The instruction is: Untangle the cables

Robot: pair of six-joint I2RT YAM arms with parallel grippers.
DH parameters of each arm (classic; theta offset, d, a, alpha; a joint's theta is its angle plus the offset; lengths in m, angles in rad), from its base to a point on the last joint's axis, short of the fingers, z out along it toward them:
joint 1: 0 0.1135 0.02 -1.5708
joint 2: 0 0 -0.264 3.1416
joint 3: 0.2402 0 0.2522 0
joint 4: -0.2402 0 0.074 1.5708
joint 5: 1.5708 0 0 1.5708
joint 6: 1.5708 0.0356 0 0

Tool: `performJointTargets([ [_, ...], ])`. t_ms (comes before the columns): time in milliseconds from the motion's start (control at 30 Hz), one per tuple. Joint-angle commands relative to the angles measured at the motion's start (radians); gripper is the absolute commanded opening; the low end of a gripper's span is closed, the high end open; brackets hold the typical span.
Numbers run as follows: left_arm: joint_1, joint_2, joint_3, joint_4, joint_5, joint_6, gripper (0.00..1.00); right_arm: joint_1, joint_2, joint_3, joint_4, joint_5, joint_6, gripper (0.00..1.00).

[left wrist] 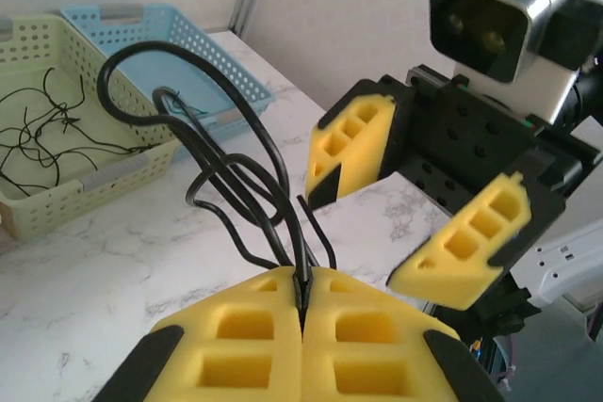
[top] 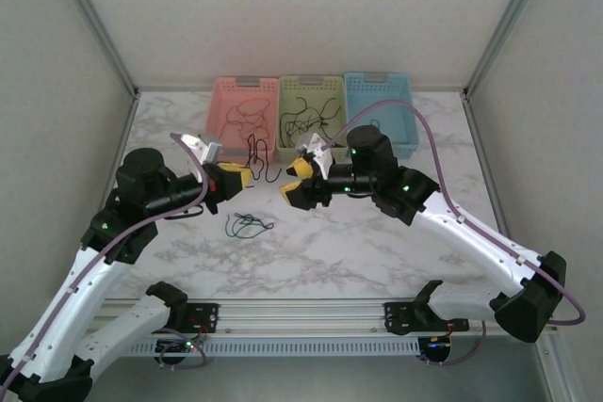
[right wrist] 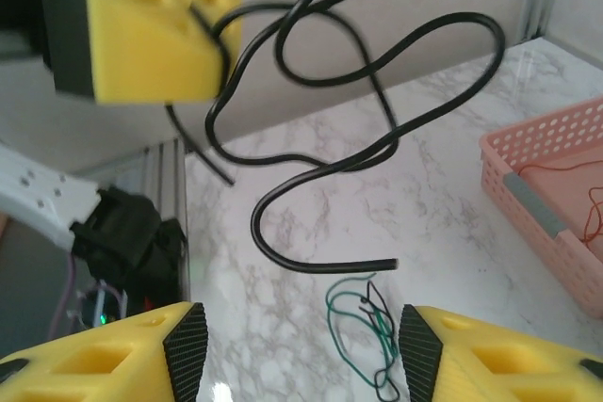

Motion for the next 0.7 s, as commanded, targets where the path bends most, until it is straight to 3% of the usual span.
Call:
performJointTargets([
  [0, 0.005, 0.018, 0.06, -0.079, 0.039, 0.068, 0.0, 0.029, 0.001, 0.016, -0.019, 0.025, -0.248, 0.59],
  [133, 0.004, 0.023, 0.067, -0.093, 0.058, 0.077, 0.0, 0.033, -0.003, -0.012, 0.057, 0.041, -0.396, 0.58],
  [300, 0.004, 0.028, 0.071, -0.098, 0.058, 0.073, 0.0, 0.057, 0.033, 0.023, 0.028, 0.064, -0.558, 0.55],
  [667, 0.005, 0.037, 0.07, -0.103, 0.072, 0.063, 0.0, 0.085, 0.085, 0.059, 0.024, 0.13, -0.621, 0.52],
])
